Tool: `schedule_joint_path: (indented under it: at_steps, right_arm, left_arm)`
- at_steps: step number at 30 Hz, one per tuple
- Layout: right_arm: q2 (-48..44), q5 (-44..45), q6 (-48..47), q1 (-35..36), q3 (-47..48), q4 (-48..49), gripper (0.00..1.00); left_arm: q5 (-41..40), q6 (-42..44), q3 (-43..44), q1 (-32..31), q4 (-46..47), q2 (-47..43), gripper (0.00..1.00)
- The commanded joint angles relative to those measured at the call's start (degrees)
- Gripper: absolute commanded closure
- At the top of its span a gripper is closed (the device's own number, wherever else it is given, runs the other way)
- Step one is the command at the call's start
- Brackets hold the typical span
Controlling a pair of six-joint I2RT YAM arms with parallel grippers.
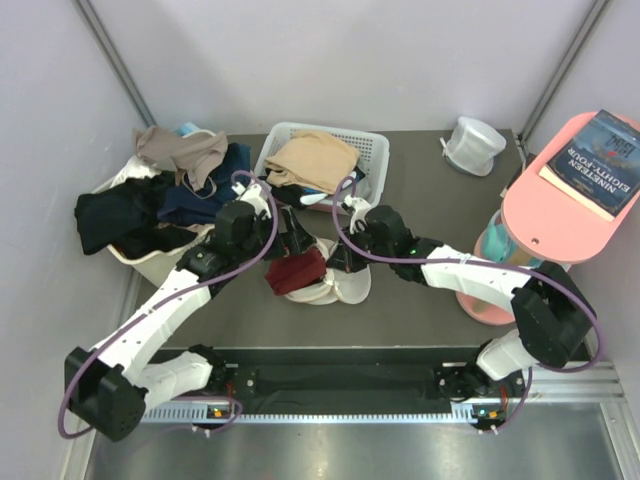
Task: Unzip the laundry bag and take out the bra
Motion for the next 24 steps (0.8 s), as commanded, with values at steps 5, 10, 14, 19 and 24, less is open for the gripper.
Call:
schedule_joint_path:
  at_steps: [5, 10, 14, 19, 24]
  right_arm:
    - [-2.9, 0.9, -0.7, 0.9, 3.0, 0.4, 1.00]
    - [-2.5, 1.0, -0.7, 1.0, 3.5, 0.1, 1.00]
    - [-2.4, 0.8, -0.7, 1.0, 3.9, 0.0, 1.00]
    - [-2.2, 0.3, -0.7, 1.0, 3.9, 0.0, 1.00]
    - [-2.1, -0.2, -0.5, 1.3, 3.5, 0.3, 1.00]
  left_arm:
    - [2.1, 5.5, -0.7, -1.1, 4.0, 3.6, 0.09]
    - [3.5, 4.1, -4.3, -2.3, 5.6, 4.0, 0.28]
    - [3.0, 4.0, -7.0, -3.1, 7.1, 4.1, 0.28]
    - [1.1, 5.4, -7.5, -3.7, 8.5, 4.2, 0.24]
    - [0.0, 8.2, -8.0, -3.8, 11.3, 4.3, 0.18]
